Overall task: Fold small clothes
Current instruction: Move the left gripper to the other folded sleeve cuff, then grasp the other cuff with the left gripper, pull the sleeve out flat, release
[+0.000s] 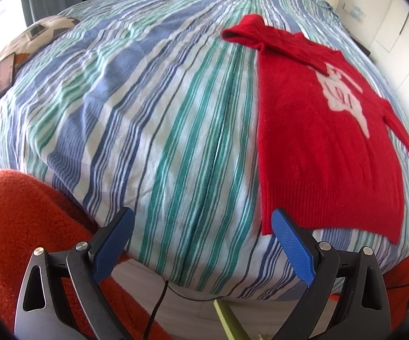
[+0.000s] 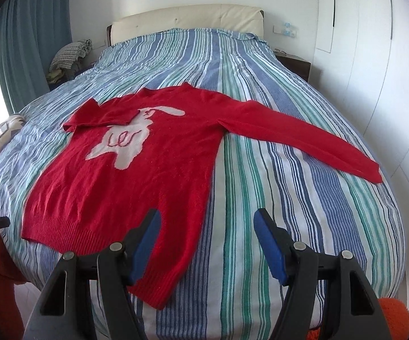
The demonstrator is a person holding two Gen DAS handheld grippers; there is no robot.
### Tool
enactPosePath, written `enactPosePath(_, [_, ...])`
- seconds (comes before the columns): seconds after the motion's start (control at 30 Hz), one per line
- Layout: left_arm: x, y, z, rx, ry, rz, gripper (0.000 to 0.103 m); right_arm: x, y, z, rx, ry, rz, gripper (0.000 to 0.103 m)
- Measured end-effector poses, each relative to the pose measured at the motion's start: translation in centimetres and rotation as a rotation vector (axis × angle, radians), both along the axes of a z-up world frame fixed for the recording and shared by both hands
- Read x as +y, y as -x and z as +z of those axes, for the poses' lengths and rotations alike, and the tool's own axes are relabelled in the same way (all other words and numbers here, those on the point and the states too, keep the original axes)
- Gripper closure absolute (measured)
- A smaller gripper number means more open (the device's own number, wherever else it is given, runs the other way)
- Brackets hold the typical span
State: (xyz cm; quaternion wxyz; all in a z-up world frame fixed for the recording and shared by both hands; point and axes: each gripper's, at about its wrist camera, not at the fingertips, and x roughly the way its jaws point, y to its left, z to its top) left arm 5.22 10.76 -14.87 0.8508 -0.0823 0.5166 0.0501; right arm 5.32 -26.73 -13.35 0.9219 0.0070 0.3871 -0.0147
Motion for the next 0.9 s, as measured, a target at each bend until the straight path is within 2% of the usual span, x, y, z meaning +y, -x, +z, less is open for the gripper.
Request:
enactPosePath(0.1, [0.1, -0.6, 2.8, -0.067, 0.001, -0.011, 0.005, 0.0, -0.2, -0.2, 0.007, -0.013, 0.0, 0.036])
enactPosePath(0.23, [-1.0, -4.1, 9.3, -0.223, 0.0, -0.052, 0.005, -0.2, -0.6, -0.9, 0.029, -0.038, 0.012, 0.036])
enactPosePath(0.3, [-2.2, -7.1, 12.0, -0.291, 0.038, -0.099, 0.003, -0.2, -0.8, -1.2, 0.038, -0.055, 0.017, 0.036])
enactPosePath(0.4, [-5.8, -13.0, 13.4, -0.303, 0.066, -0.249, 0.003, -0.3, -1.2, -1.5, 0.048, -0.084, 0.023, 0.036])
enactPosePath(0.5, [-11.0, -18.4, 11.6, -0.299, -0.061, -0.417, 0.004, -0.3, -1.3, -1.8, 0.063, -0.103, 0.03, 0.036])
enactPosePath(0.6, [-15.8, -22.3, 7.6, -0.238, -0.196, -0.584, 0.008, -0.4, -1.2, -2.1, 0.073, -0.117, 0.036, 0.036])
enactPosePath(0.7, [-19.1, -24.8, 2.7, -0.131, -0.301, -0.762, 0.023, -0.5, -1.3, -2.3, 0.085, -0.129, 0.035, 0.036])
enactPosePath(0.77, [-20.3, -25.7, 0.5, -0.094, -0.373, -0.812, 0.04, -0.7, -1.5, -2.6, 0.095, -0.142, 0.029, 0.036])
enactPosePath(0.83, [-20.8, -26.5, -1.3, -0.058, -0.43, -0.831, 0.05, -1.0, -1.6, -2.8, 0.106, -0.158, 0.021, 0.036])
enactPosePath(0.9, [-20.9, -27.2, -2.4, -0.042, -0.44, -0.837, 0.051, -1.3, -1.8, -3.1, 0.119, -0.171, 0.01, 0.036])
